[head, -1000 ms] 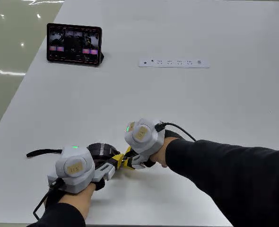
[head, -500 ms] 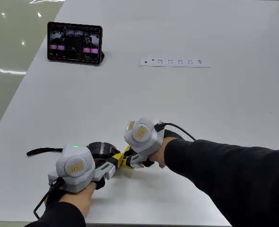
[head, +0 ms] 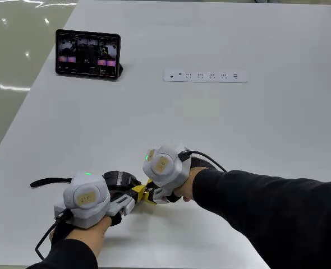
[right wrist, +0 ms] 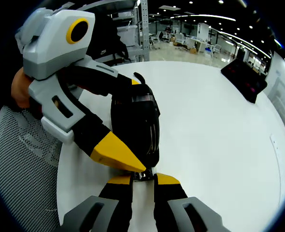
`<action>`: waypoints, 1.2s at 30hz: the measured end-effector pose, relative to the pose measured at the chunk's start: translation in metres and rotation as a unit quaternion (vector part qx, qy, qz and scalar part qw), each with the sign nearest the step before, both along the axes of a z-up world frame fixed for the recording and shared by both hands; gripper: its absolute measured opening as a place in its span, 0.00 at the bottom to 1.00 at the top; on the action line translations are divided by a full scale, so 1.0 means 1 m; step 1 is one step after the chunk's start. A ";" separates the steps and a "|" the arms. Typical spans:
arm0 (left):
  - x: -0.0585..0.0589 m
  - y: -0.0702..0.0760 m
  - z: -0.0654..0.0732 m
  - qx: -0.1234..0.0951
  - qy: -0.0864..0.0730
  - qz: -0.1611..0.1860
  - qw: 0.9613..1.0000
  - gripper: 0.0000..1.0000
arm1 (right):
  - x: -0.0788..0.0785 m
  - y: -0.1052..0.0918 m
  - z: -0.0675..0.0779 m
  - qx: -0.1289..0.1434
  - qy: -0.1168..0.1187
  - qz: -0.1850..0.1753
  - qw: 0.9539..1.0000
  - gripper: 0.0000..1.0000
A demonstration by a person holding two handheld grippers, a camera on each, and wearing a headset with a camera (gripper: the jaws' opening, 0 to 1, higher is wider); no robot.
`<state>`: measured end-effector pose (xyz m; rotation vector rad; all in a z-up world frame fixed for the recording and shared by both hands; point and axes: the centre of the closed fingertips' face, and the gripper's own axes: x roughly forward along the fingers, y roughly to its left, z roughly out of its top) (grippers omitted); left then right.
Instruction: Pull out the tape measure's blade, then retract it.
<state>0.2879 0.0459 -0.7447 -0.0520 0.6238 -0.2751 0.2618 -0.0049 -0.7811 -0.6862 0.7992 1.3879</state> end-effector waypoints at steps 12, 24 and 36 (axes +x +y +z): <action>-0.002 -0.003 0.005 -0.014 0.012 -0.038 0.999 0.63 | -0.008 -0.012 0.013 0.002 -0.013 0.010 1.000 0.19; -0.006 -0.009 0.015 -0.019 0.010 -0.100 0.995 0.79 | -0.007 -0.046 0.030 0.038 -0.001 -0.071 0.997 0.28; -0.014 0.006 0.017 -0.037 0.014 -0.127 0.991 0.93 | -0.013 -0.106 0.039 0.049 -0.012 -0.130 0.990 0.32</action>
